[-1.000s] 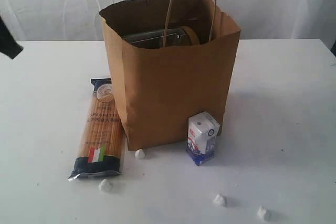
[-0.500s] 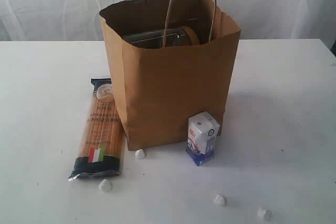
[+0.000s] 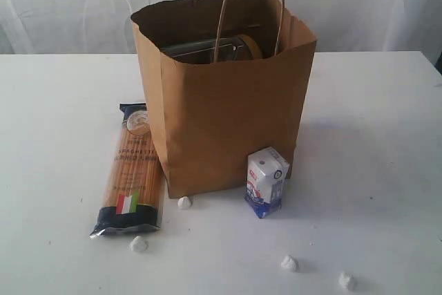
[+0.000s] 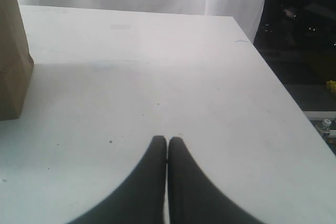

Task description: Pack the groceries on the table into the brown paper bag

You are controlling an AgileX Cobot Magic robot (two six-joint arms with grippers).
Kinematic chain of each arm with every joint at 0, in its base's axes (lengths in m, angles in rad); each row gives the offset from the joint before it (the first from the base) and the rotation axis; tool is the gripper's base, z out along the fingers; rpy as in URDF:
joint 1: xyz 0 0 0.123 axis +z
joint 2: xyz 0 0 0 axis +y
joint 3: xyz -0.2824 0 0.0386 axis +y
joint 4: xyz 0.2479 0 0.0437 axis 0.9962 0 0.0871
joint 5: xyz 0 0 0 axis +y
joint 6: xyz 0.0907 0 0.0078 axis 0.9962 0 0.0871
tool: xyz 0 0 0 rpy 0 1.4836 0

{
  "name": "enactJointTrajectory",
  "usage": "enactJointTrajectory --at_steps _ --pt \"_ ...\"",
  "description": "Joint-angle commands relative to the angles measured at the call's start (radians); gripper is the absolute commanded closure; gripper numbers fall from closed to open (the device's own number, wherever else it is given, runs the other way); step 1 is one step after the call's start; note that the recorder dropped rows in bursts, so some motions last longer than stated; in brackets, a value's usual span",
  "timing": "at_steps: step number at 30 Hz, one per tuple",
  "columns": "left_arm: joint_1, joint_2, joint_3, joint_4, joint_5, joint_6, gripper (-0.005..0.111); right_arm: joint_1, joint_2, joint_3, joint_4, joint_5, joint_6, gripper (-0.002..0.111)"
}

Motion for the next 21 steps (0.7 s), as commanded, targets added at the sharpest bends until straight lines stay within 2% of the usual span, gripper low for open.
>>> enactJointTrajectory --at_steps 1,4,7,10,15,21 --pt "0.004 -0.245 0.015 0.024 0.03 0.081 0.107 0.007 -0.005 0.002 -0.003 -0.005 0.003 0.108" --pt "0.004 -0.32 0.015 0.022 0.061 0.171 0.107 0.007 -0.005 0.002 -0.003 -0.005 0.003 0.108" --pt "0.001 -0.321 0.037 0.02 0.081 0.175 0.107 0.007 -0.005 0.002 -0.003 -0.005 0.003 0.108" --pt "0.001 -0.312 0.093 0.02 0.046 0.169 0.107 0.007 -0.005 0.002 -0.003 -0.005 0.003 0.108" --pt "0.001 -0.297 0.233 0.066 0.066 0.174 0.107 0.007 -0.005 0.002 -0.003 -0.005 0.003 0.108" --pt "0.001 -0.297 0.329 0.068 0.055 -0.029 0.107 0.007 -0.005 0.002 -0.003 -0.005 0.003 0.108"
